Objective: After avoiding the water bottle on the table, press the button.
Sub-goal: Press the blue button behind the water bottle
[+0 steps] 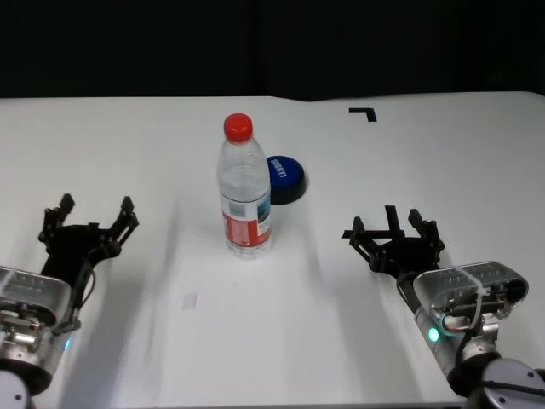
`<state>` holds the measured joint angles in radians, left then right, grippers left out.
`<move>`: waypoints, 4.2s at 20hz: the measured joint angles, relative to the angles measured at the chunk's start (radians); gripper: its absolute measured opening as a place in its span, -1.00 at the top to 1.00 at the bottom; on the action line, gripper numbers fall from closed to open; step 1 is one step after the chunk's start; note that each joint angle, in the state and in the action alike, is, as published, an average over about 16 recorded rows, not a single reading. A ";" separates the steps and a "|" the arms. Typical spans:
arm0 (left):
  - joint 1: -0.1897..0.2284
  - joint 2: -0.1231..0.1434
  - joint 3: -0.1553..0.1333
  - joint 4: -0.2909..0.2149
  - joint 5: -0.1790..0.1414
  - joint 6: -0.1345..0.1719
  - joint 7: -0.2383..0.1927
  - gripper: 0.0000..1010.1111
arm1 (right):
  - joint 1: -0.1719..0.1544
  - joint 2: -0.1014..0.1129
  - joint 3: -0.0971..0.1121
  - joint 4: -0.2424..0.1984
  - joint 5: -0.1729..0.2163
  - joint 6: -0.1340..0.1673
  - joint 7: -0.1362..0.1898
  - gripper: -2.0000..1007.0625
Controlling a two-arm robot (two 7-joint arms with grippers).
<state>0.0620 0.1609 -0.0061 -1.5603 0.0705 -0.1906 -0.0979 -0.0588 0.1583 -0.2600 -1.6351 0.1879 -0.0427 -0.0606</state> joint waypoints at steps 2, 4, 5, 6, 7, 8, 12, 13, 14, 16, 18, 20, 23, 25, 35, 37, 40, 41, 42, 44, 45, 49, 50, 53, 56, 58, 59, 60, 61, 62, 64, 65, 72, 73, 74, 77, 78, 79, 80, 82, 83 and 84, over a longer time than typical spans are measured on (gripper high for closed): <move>0.003 -0.002 0.001 0.000 0.002 0.000 0.001 -0.99 | 0.000 0.000 0.000 0.000 0.000 0.000 0.000 -0.99; 0.007 -0.005 0.002 0.000 0.004 0.001 0.002 -0.99 | 0.000 0.000 0.000 0.000 0.000 0.000 0.000 -0.99; 0.008 -0.006 0.003 0.000 0.005 0.002 0.003 -0.99 | 0.000 0.000 0.000 0.000 0.000 0.000 0.000 -0.99; 0.009 -0.007 0.004 0.000 0.006 0.002 0.003 -0.99 | 0.000 0.000 0.000 0.000 0.000 0.000 0.000 -0.99; 0.010 -0.008 0.004 0.000 0.007 0.003 0.004 -0.99 | 0.000 0.000 0.000 0.000 0.000 0.000 0.000 -0.99; 0.011 -0.009 0.005 0.000 0.007 0.003 0.005 -0.99 | 0.000 0.000 0.000 0.000 0.000 0.000 0.000 -0.99; 0.015 -0.012 0.007 0.000 0.010 0.006 0.007 -0.99 | 0.000 0.000 0.000 0.000 0.000 0.000 0.000 -0.99; 0.015 -0.013 0.007 0.000 0.011 0.006 0.007 -0.99 | 0.000 0.000 0.000 0.000 0.000 0.000 0.000 -0.99; 0.016 -0.013 0.008 0.000 0.011 0.007 0.008 -0.99 | 0.000 0.000 0.000 0.000 0.000 0.000 0.000 -0.99; 0.017 -0.014 0.008 -0.001 0.011 0.008 0.008 -0.99 | 0.000 0.000 0.000 0.000 0.000 0.000 0.000 -0.99; 0.017 -0.015 0.009 -0.001 0.012 0.009 0.009 -0.99 | 0.000 0.000 0.000 0.000 0.000 0.000 0.000 -0.99; 0.017 -0.015 0.009 -0.001 0.012 0.009 0.009 -0.99 | 0.000 0.000 0.000 0.000 0.000 0.000 0.000 -0.99; 0.017 -0.015 0.009 0.000 0.012 0.009 0.009 -0.99 | 0.000 0.000 0.000 0.000 0.000 0.000 0.000 -0.99; 0.017 -0.015 0.009 0.000 0.012 0.009 0.009 -0.99 | 0.000 0.000 0.000 0.000 0.000 0.000 0.000 -0.99; 0.017 -0.015 0.009 0.001 0.010 0.009 0.008 -0.99 | 0.004 -0.011 0.013 0.000 -0.010 0.008 0.009 -0.99; 0.017 -0.015 0.009 0.001 0.010 0.009 0.008 -0.99 | 0.007 -0.014 0.019 0.000 -0.014 0.011 0.013 -0.99; 0.017 -0.015 0.009 0.001 0.010 0.009 0.008 -0.99 | 0.015 -0.019 0.028 0.003 -0.020 0.016 0.021 -0.99; 0.017 -0.015 0.009 0.001 0.010 0.009 0.008 -0.99 | 0.018 -0.021 0.031 0.004 -0.022 0.018 0.025 -0.99; 0.017 -0.015 0.009 0.001 0.010 0.009 0.008 -0.99 | 0.021 -0.022 0.035 0.005 -0.024 0.021 0.028 -0.99; 0.017 -0.015 0.009 0.001 0.010 0.009 0.008 -0.99 | 0.030 -0.024 0.042 0.008 -0.027 0.025 0.035 -0.99; 0.017 -0.015 0.009 0.001 0.010 0.009 0.008 -0.99 | 0.035 -0.025 0.046 0.010 -0.029 0.027 0.040 -0.99; 0.017 -0.015 0.009 0.001 0.010 0.009 0.008 -0.99 | 0.058 -0.029 0.060 0.021 -0.035 0.034 0.059 -0.99; 0.017 -0.015 0.009 0.001 0.010 0.009 0.008 -0.99 | 0.064 -0.029 0.063 0.025 -0.037 0.036 0.064 -0.99; 0.017 -0.015 0.009 0.001 0.010 0.009 0.008 -0.99 | 0.085 -0.031 0.073 0.038 -0.042 0.041 0.081 -0.99; 0.017 -0.015 0.009 0.001 0.010 0.009 0.008 -0.99 | 0.108 -0.031 0.082 0.053 -0.046 0.047 0.100 -0.99; 0.017 -0.015 0.009 0.001 0.010 0.009 0.008 -0.99 | 0.123 -0.032 0.087 0.065 -0.050 0.050 0.112 -0.99; 0.017 -0.015 0.009 0.001 0.010 0.009 0.008 -0.99 | 0.131 -0.032 0.089 0.071 -0.052 0.052 0.119 -0.99; 0.017 -0.015 0.009 0.001 0.010 0.009 0.008 -0.99 | 0.138 -0.033 0.091 0.077 -0.054 0.053 0.125 -0.99; 0.017 -0.015 0.009 0.001 0.010 0.009 0.008 -0.99 | 0.145 -0.033 0.093 0.084 -0.056 0.054 0.131 -0.99; 0.017 -0.015 0.009 0.001 0.010 0.009 0.008 -0.99 | 0.153 -0.034 0.094 0.091 -0.058 0.056 0.137 -0.99; 0.017 -0.015 0.009 0.001 0.010 0.009 0.008 -0.99 | 0.167 -0.036 0.097 0.105 -0.063 0.059 0.147 -0.99; 0.017 -0.015 0.009 0.001 0.010 0.009 0.008 -0.99 | 0.175 -0.037 0.097 0.113 -0.065 0.061 0.151 -0.99; 0.017 -0.015 0.009 0.001 0.010 0.009 0.008 -0.99 | 0.225 -0.050 0.096 0.169 -0.085 0.072 0.176 -0.99; 0.017 -0.015 0.009 0.001 0.010 0.009 0.008 -0.99 | 0.232 -0.052 0.095 0.177 -0.088 0.075 0.179 -0.99; 0.017 -0.015 0.009 0.001 0.010 0.009 0.008 -0.99 | 0.240 -0.054 0.093 0.186 -0.091 0.077 0.182 -0.99; 0.017 -0.015 0.009 0.001 0.010 0.009 0.008 -0.99 | 0.262 -0.060 0.088 0.212 -0.098 0.085 0.190 -0.99; 0.017 -0.015 0.009 0.001 0.010 0.009 0.008 -0.99 | 0.269 -0.062 0.086 0.220 -0.100 0.087 0.193 -0.99; 0.017 -0.015 0.009 0.001 0.010 0.009 0.008 -0.99 | 0.276 -0.064 0.084 0.228 -0.102 0.089 0.195 -0.99; 0.017 -0.015 0.009 0.001 0.010 0.009 0.008 -0.99 | 0.284 -0.066 0.081 0.236 -0.104 0.091 0.198 -0.99; 0.017 -0.015 0.009 0.001 0.010 0.009 0.008 -0.99 | 0.297 -0.070 0.076 0.250 -0.107 0.095 0.202 -0.99; 0.017 -0.015 0.009 0.001 0.010 0.009 0.008 -0.99 | 0.304 -0.071 0.074 0.257 -0.109 0.097 0.204 -0.99; 0.017 -0.015 0.009 0.001 0.010 0.009 0.008 -0.99 | 0.310 -0.073 0.072 0.264 -0.110 0.099 0.206 -0.99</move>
<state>0.0792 0.1463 0.0031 -1.5597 0.0806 -0.1820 -0.0903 0.2516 0.0854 -0.1884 -1.3712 0.0780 0.0567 0.1457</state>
